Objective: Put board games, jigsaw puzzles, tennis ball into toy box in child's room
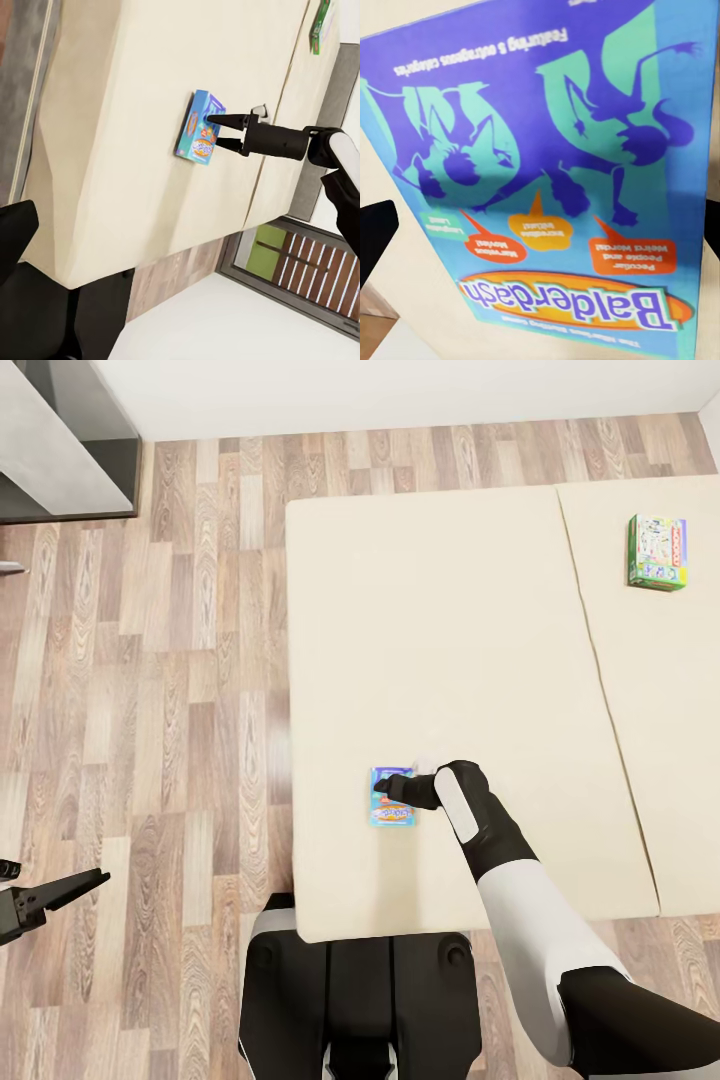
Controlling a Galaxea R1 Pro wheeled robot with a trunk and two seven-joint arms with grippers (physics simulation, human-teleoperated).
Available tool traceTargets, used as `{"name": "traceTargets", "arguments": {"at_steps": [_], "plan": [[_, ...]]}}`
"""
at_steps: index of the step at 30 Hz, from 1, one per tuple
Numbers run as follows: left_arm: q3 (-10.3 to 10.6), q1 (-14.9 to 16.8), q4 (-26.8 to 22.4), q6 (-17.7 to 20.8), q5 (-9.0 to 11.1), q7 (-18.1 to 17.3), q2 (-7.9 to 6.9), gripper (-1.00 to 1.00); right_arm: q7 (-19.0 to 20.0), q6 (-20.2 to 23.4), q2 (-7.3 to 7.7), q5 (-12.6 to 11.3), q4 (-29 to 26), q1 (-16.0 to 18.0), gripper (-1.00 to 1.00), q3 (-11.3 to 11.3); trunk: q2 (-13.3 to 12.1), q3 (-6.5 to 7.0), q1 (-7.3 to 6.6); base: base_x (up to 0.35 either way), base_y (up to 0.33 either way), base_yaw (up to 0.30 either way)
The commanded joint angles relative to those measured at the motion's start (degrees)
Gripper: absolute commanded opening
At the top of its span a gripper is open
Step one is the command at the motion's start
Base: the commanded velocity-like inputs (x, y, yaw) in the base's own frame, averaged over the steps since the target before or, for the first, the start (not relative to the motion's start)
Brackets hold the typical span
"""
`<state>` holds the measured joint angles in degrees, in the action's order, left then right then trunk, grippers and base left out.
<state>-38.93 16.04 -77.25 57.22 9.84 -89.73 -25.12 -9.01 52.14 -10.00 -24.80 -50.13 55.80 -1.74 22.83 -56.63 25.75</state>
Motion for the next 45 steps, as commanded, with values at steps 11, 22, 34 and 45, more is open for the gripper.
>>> {"name": "traceTargets", "arguments": {"at_steps": [11,22,34,45], "plan": [[-0.01,0.03,-0.01,0.61,-0.08,-0.27,-0.01,1.0,-0.57,0.15,0.0,-0.57,-0.06,0.01,1.0,-0.07,0.09,-0.06,0.04,0.0,0.005,0.0],[-0.01,0.03,-0.01,0.61,-0.08,-0.27,-0.01,1.0,-0.57,0.26,0.0,-0.55,-0.06,0.01,1.0,-0.1,0.09,-0.06,0.04,0.0,0.0,0.0],[-0.01,0.01,-0.01,0.61,-0.08,-0.27,-0.01,1.0,-0.53,0.51,0.0,-0.88,-0.06,0.01,1.0,-0.11,0.09,-0.06,0.04,0.0,0.0,0.0],[-0.01,-0.01,-0.01,0.61,-0.08,-0.27,-0.01,1.0,-0.38,0.62,0.0,-1.33,0.01,0.01,1.0,-0.11,0.09,-0.06,0.04,0.0,0.0,0.0]]}}
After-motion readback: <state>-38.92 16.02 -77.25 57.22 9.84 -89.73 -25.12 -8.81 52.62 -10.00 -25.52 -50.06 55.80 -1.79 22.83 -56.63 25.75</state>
